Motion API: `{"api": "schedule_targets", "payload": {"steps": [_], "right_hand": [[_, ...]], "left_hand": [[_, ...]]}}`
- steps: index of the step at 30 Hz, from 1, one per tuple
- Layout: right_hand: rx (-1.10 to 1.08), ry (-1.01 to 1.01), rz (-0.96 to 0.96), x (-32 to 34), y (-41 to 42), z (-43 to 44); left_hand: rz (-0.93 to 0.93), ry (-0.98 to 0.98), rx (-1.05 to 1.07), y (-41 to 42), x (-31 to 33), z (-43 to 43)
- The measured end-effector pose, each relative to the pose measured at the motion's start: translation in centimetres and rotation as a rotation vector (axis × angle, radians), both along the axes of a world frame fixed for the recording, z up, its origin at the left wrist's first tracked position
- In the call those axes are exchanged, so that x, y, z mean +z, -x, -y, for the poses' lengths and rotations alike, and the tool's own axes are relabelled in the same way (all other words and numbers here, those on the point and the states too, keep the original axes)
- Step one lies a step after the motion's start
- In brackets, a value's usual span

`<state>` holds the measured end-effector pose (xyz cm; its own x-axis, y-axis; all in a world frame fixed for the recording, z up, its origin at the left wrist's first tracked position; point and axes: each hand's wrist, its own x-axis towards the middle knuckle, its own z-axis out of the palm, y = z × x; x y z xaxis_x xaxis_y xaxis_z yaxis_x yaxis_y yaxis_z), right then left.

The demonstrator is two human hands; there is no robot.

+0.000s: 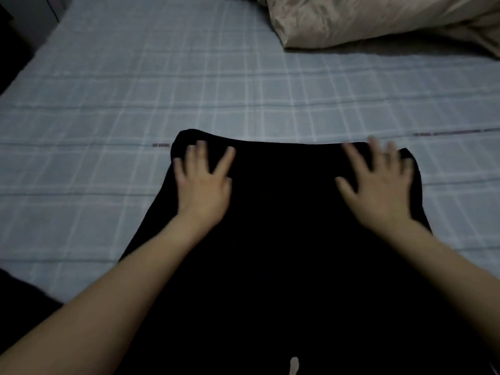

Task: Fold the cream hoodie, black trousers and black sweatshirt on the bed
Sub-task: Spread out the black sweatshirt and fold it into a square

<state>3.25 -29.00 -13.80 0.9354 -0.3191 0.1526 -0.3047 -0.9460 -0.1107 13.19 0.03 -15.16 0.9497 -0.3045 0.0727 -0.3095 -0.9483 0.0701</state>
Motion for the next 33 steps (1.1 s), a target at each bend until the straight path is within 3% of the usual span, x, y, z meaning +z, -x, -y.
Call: {"api": "schedule_targets", "payload": {"steps": [2,4,6,9,13,16,19,22,26,33], "right_hand": [[0.262,-0.026,0.005,-1.1,0.3,-4.4],[0.364,0.015,-0.104,-2.7,0.1,-5.7],[0.320,0.038,-0.176,-3.7,-0.5,-2.6],[0.272,-0.071,-0.125,-4.5,-0.3,2.6],[0.242,-0.014,-0.166,-5.1,-0.8,2.3],[0.186,0.012,-0.264,-2.1,-0.8,0.9],[0.108,-0.194,-0.197,0.7,3.8,-4.0],[0.136,-0.354,-0.139,0.8,14.6,-11.7],[0.151,-0.181,-0.267,-2.7,23.1,-13.7],[0.133,-0.133,-0.245,-4.7,23.5,-13.9]], "left_hand": [[0.062,0.003,-0.315,2.8,-0.7,3.4],[0.005,-0.061,-0.457,4.0,-1.8,5.1],[-0.043,-0.106,-0.457,2.2,-3.0,4.1],[-0.046,-0.012,-0.480,-0.6,-4.2,1.5],[-0.139,-0.024,-0.433,-0.5,-4.3,2.0],[-0.194,-0.132,-0.413,-0.3,-1.2,3.1],[-0.113,-0.046,-0.425,4.9,1.4,2.7],[-0.168,0.044,-0.521,16.0,1.1,-0.1],[-0.244,-0.079,-0.504,22.0,-2.5,-3.5],[-0.223,-0.060,-0.485,21.9,-3.7,-3.5]]}}
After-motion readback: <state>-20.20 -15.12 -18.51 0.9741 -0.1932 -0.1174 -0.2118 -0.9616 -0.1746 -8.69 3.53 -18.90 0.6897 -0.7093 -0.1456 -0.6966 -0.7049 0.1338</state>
